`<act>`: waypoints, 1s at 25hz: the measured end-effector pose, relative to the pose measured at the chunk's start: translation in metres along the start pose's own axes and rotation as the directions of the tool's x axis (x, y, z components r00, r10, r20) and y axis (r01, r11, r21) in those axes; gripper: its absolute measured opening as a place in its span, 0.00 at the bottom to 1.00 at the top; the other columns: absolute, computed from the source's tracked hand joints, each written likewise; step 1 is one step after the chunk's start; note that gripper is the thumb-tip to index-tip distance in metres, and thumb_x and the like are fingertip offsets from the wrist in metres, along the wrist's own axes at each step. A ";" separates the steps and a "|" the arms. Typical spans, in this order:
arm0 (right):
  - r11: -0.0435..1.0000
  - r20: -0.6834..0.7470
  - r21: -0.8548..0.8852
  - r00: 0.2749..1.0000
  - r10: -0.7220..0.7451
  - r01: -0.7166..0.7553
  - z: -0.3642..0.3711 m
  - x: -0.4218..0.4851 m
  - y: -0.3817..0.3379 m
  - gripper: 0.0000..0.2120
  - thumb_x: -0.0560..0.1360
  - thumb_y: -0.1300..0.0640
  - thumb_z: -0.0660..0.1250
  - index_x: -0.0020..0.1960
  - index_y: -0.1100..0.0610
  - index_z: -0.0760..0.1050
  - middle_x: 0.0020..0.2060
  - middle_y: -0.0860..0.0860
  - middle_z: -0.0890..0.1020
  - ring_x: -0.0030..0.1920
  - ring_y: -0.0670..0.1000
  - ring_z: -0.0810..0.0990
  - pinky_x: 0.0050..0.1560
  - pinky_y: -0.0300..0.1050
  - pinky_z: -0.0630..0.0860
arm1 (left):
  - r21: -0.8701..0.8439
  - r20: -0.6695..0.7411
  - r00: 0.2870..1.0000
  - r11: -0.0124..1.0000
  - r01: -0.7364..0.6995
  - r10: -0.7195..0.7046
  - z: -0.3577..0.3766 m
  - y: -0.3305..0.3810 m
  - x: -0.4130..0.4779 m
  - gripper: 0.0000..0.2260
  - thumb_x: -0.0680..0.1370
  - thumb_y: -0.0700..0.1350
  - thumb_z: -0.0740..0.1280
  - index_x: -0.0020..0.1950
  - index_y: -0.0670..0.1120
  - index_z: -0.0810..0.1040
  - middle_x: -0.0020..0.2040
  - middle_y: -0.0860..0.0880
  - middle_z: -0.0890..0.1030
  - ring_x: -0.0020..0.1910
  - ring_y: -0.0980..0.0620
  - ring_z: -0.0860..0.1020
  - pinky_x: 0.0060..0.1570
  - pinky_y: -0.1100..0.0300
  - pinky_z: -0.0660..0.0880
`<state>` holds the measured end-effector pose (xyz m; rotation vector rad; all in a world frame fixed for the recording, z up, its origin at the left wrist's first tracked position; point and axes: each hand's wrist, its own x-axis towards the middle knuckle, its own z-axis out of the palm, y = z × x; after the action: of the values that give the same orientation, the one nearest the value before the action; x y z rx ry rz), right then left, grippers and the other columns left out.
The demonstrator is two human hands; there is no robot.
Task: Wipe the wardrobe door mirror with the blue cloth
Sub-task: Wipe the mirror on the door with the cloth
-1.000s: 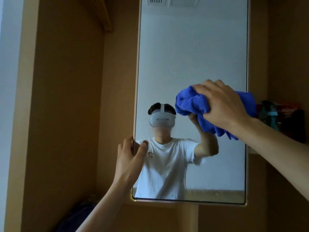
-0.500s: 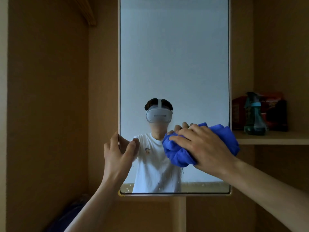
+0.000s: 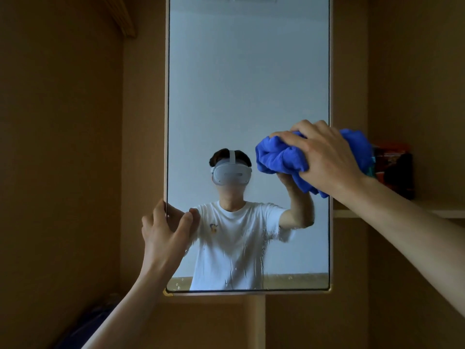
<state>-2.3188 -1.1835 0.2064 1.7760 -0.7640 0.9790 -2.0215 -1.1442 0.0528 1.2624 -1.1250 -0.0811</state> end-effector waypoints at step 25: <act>0.756 -0.036 0.370 0.804 0.593 -0.540 0.015 -0.099 -0.016 0.11 0.71 0.55 0.61 0.46 0.40 0.64 0.34 0.41 0.74 0.31 0.41 0.75 0.26 0.37 0.65 | -0.048 0.080 0.997 0.999 -0.009 0.013 -0.016 0.009 -0.001 0.07 0.80 0.60 0.65 0.51 0.59 0.72 0.53 0.55 0.70 0.53 0.53 0.75 0.55 0.49 0.75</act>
<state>-2.3495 -1.1842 0.1101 1.7555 -1.1258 1.7309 -2.0151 -1.1295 0.0611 1.2192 -1.1924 -0.1508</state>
